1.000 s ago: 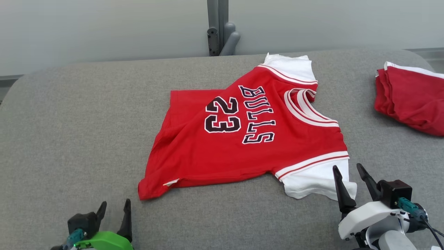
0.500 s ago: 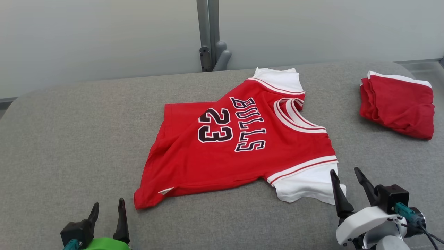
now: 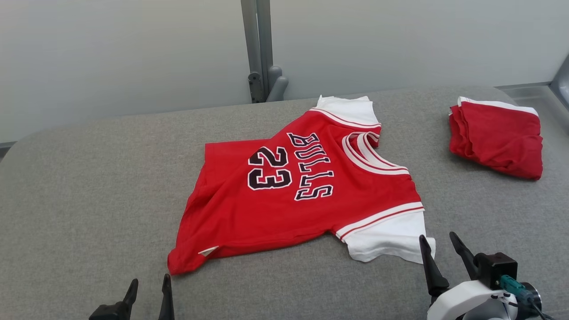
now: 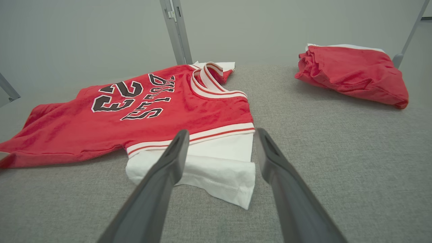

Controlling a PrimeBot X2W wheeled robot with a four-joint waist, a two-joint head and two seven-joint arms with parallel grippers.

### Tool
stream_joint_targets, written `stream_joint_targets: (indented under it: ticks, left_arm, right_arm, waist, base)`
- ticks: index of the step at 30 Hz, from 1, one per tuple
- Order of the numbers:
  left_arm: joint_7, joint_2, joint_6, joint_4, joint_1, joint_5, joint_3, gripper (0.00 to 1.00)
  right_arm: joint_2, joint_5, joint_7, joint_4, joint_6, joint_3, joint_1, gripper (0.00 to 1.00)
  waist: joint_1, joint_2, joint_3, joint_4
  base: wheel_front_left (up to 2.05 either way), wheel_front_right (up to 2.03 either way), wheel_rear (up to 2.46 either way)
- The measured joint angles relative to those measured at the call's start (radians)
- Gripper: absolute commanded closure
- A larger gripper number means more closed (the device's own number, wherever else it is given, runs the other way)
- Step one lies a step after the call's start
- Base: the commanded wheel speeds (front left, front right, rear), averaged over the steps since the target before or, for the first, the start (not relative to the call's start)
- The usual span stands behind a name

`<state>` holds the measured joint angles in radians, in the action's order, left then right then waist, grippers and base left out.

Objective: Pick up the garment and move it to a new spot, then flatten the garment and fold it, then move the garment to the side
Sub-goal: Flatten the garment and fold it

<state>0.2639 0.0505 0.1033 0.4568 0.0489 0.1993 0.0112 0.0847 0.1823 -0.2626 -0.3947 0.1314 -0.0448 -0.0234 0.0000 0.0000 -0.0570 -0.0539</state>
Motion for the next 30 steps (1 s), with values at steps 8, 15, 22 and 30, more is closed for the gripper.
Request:
stream_joint_targets:
  ticks: [8,15,22,30]
  left_arm:
    - [0.0,0.0,-0.004,0.003,-0.004,0.04,-0.033,0.0]
    - [0.0,-0.001,0.004,0.037,-0.045,0.107,-0.065,0.0]
    - [0.0,-0.001,0.016,0.073,-0.103,0.125,-0.061,0.0]
    - [0.0,-0.001,0.021,0.108,-0.137,0.134,-0.046,0.06]
  right_arm:
    - [0.006,-0.001,0.0,-0.005,0.0,0.002,0.0,0.0]
    - [0.013,0.004,0.0,-0.013,0.0,-0.011,-0.007,0.0]
    - [0.023,0.008,0.0,-0.012,0.0,-0.017,-0.033,0.0]
    - [0.028,0.01,0.0,-0.012,0.0,-0.025,-0.056,0.0]
  waist:
    - [0.0,0.0,0.024,-0.003]
    - [0.0,0.0,0.064,-0.013]
    - [0.0,0.0,0.112,-0.026]
    - [0.0,0.0,0.158,-0.044]
  base:
    - [0.0,0.0,0.0]
    - [0.0,0.0,0.0]
    - [0.0,0.0,0.0]
    - [0.0,0.0,0.0]
